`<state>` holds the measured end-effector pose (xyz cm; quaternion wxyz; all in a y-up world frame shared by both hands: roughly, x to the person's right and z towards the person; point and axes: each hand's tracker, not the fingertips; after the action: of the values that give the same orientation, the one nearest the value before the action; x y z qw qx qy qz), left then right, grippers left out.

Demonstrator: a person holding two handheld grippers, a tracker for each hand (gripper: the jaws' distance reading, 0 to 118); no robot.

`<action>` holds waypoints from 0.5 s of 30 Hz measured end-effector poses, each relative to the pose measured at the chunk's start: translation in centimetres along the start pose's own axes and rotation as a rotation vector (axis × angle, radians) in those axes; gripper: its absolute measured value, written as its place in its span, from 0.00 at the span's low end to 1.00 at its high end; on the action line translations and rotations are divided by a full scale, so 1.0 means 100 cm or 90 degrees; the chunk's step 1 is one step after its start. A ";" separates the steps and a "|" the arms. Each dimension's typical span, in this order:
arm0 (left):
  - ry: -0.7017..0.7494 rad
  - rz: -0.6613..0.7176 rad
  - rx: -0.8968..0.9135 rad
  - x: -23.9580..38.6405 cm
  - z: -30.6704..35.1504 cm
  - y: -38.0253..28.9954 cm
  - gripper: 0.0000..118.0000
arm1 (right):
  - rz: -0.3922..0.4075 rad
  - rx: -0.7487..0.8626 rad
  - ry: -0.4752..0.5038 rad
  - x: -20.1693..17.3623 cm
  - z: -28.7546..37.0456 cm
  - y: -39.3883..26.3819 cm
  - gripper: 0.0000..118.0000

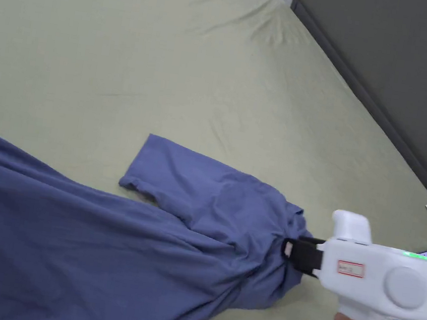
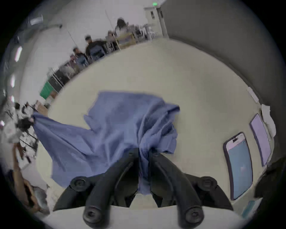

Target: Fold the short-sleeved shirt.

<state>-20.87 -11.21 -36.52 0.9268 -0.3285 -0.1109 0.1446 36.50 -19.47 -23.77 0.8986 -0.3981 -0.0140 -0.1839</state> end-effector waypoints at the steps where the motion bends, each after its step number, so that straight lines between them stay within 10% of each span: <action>1: -0.002 -0.001 0.024 -0.001 0.015 0.006 0.03 | -0.001 0.026 0.014 -0.004 0.014 0.007 0.11; 15: -0.010 -0.052 0.345 -0.002 0.242 0.154 0.03 | 0.126 0.340 0.202 -0.148 0.195 0.155 0.11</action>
<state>-31.35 14.05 -28.03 0.9851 -0.0627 -0.0883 0.1340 30.38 8.83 -24.02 0.9758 -0.1137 0.1174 -0.1455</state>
